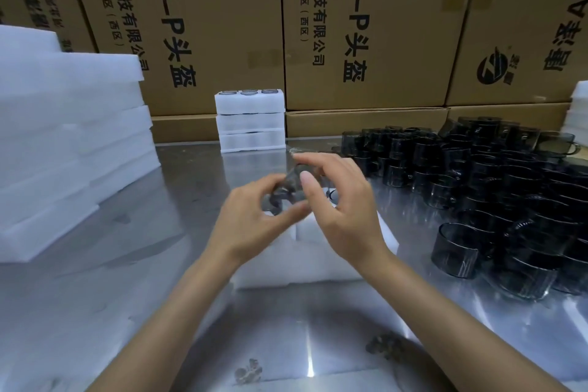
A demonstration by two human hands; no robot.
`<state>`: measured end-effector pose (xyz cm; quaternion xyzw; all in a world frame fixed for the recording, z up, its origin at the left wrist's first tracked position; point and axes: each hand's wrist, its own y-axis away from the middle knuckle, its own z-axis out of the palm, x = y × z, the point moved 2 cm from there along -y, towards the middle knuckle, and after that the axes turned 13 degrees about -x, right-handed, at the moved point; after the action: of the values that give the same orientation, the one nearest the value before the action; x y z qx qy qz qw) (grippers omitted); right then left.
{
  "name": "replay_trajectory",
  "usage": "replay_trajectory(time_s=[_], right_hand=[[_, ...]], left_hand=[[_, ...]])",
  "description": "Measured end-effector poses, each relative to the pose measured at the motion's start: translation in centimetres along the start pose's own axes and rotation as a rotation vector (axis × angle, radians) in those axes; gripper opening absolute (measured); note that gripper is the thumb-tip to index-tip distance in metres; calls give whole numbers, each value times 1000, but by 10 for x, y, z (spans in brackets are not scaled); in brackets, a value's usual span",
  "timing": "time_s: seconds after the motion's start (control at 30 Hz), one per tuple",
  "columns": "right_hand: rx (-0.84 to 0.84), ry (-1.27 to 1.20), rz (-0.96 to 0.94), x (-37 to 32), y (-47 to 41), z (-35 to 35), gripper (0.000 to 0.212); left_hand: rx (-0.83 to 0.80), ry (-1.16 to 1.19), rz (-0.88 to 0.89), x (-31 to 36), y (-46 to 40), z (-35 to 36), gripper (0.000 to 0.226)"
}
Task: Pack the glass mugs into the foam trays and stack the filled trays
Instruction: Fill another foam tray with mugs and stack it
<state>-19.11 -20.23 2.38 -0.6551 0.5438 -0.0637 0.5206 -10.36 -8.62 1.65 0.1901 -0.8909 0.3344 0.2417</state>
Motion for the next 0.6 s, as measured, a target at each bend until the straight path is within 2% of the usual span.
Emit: replay_trajectory(time_s=[0.1, 0.17, 0.23, 0.37, 0.5, 0.6], right_hand=[[-347, -358, 218, 7, 3, 10, 43], [-484, -440, 265, 8, 5, 17, 48], [-467, -403, 268, 9, 6, 21, 49], [-280, -174, 354, 7, 6, 29, 63], [-355, 118, 390, -1, 11, 45, 58], [-406, 177, 362, -3, 13, 48, 52]], left_hand=[[-31, 173, -61, -21, 6, -8, 59], [-40, 292, -116, -28, 10, -8, 60], [-34, 319, -175, -31, 11, -8, 61], [38, 315, -202, -34, 11, -9, 56], [127, 354, -220, -42, 16, -6, 55], [153, 395, -228, -45, 21, -7, 50]])
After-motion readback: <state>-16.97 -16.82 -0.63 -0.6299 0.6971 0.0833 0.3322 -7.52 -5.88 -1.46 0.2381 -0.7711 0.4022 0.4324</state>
